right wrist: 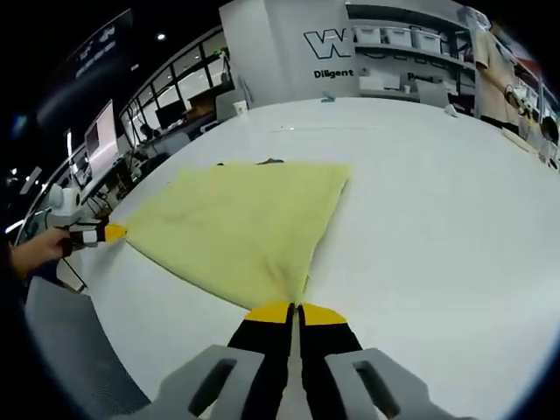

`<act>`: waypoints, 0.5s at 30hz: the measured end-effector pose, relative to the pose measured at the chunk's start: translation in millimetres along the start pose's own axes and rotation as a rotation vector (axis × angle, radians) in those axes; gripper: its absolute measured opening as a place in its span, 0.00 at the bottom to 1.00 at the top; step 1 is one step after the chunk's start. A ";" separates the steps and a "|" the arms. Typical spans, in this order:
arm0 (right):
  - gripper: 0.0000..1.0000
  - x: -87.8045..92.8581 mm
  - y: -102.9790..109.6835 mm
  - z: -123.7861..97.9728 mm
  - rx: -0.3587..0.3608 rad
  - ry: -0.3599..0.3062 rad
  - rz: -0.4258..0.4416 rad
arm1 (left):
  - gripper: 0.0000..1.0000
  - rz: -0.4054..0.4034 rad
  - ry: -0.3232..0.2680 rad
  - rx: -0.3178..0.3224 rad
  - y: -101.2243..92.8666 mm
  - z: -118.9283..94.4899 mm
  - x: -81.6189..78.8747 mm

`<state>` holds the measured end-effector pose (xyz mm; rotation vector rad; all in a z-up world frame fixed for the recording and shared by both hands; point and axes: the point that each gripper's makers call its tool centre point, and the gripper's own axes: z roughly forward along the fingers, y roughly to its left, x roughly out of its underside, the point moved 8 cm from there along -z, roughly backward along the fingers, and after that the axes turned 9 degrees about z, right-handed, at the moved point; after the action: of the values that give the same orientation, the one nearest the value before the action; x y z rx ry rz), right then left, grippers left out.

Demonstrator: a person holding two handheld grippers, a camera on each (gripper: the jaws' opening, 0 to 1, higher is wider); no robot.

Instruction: Fold the garment on the visible template until the final outline fits inside the template.

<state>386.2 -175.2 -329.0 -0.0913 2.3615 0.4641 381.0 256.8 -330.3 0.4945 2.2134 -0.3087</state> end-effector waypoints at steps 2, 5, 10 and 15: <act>0.00 -4.3 0.0 -7.4 0.002 -0.048 0.016 | 0.00 0.001 0.012 -0.033 2.2 -8.7 2.6; 0.00 -11.5 3.7 -19.5 -0.012 -0.090 0.019 | 0.00 -0.004 -0.006 -0.072 9.5 -17.2 4.7; 0.15 -18.3 11.6 -32.9 -0.023 -0.145 -0.049 | 0.00 0.035 -0.166 -0.103 6.1 -35.1 -15.1; 0.19 -12.1 21.6 -45.7 -0.044 -0.153 -0.101 | 0.01 0.114 -0.262 -0.080 -5.5 -48.1 -32.6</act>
<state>361.5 -172.0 -283.4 -0.1885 2.1862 0.4574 364.8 262.2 -274.5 0.5045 1.9275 -0.2110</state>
